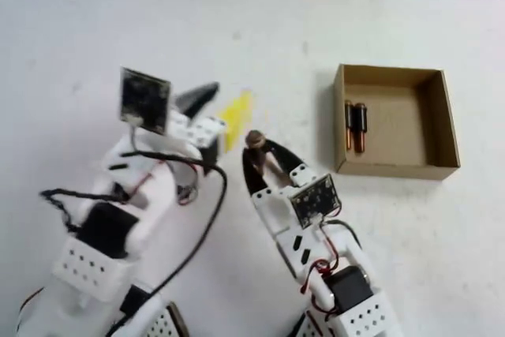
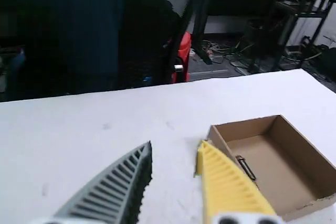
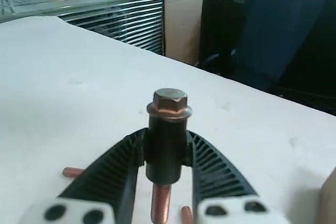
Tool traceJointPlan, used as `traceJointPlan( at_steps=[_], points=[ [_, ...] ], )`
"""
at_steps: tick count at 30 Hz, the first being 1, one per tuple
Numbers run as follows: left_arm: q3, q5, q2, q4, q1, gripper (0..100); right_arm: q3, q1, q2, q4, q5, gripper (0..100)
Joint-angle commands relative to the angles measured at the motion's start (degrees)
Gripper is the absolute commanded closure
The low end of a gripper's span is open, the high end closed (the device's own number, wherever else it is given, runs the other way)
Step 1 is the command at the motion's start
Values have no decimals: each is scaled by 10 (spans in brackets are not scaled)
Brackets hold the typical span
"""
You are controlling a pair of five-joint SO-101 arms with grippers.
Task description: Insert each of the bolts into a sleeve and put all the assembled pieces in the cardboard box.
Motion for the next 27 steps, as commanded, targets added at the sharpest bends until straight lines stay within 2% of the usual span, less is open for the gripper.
traceJointPlan(
  at_steps=[1, 2, 5, 11, 15, 24, 27],
  points=[
    [-62, -6, -1, 32, -59, 962, -14, 34, -8, -4, 11, 981],
    [-69, -7, -1, 36, -73, 983, -14, 40, -8, -5, 11, 981],
    [-70, -36, -12, 44, -102, 961, -14, 51, -8, -3, 11, 981],
    [-61, -68, -113, 118, -105, 976, -14, 54, -8, -1, 11, 981],
    [0, -68, -189, 134, -112, 976, -14, 69, -8, -1, 11, 981],
    [172, -68, -378, 134, -199, 976, -18, 144, -7, 0, 12, 981],
    [213, -68, -429, 135, -211, 976, -38, 160, -7, 25, 39, 981]
  ],
)
